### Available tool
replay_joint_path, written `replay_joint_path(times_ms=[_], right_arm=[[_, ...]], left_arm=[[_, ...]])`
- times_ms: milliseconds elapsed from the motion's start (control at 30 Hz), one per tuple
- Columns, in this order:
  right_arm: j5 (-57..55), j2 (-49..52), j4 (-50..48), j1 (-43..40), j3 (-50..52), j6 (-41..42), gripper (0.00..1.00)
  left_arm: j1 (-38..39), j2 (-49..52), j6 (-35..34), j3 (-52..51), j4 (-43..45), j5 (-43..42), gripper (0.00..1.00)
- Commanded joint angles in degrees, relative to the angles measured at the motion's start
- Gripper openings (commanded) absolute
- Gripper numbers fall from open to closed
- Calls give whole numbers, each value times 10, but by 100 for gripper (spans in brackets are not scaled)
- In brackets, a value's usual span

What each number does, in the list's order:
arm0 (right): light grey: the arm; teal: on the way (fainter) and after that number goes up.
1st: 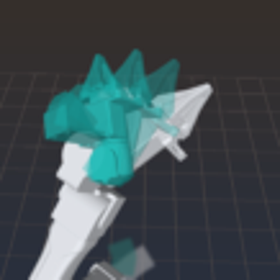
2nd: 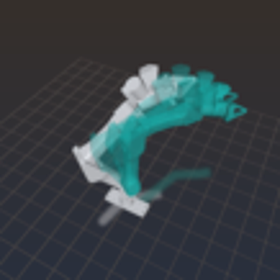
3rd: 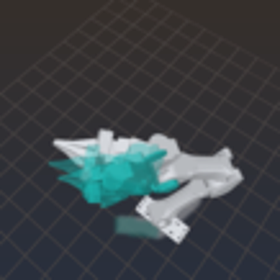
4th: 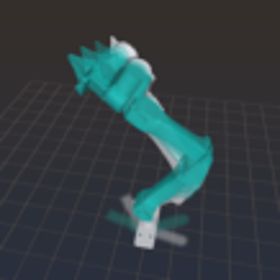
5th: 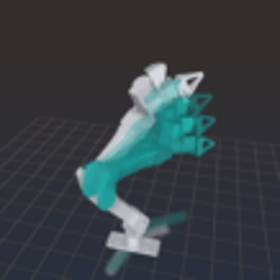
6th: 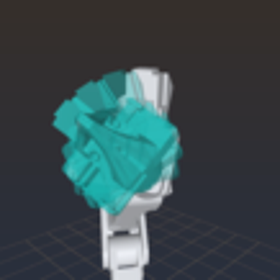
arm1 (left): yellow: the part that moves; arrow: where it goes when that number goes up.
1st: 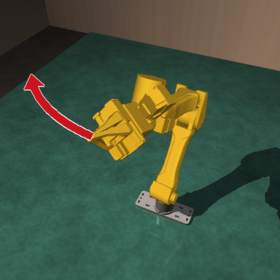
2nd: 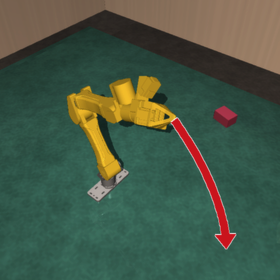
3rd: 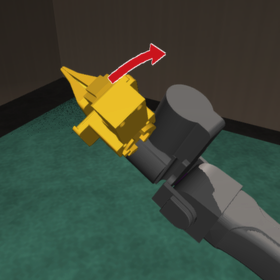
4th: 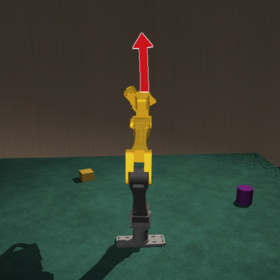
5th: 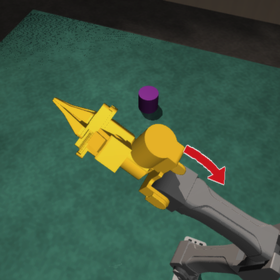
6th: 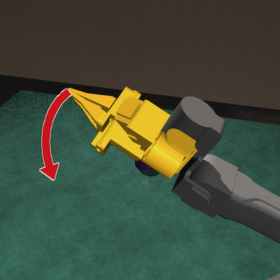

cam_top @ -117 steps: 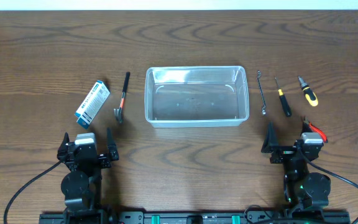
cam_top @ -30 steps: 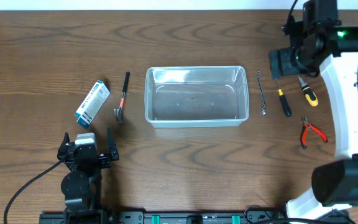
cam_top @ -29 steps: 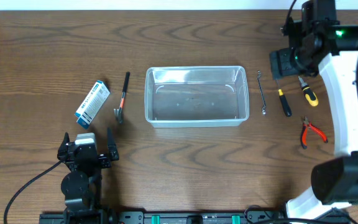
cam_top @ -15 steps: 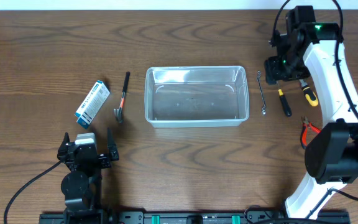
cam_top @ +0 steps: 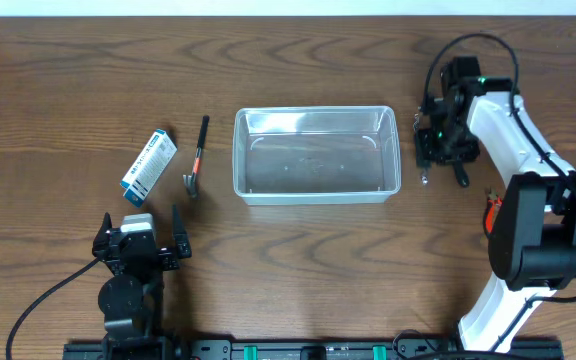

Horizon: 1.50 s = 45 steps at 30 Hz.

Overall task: Pack container
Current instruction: 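Move the right gripper over the silver wrench, then lower the right gripper and close it on the silver wrench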

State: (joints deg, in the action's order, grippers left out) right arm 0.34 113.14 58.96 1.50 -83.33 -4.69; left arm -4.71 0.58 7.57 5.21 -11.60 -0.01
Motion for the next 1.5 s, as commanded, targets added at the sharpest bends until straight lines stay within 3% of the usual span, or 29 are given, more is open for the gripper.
replay_joint_path(times_ms=[0, 1467], right_arm=[[1, 4, -21, -3, 24, 5, 58], [-24, 37, -148, 17, 29, -11, 62]], left_arm=[[2, -3, 5, -15, -5, -2, 98], [2, -3, 5, -15, -5, -2, 98]])
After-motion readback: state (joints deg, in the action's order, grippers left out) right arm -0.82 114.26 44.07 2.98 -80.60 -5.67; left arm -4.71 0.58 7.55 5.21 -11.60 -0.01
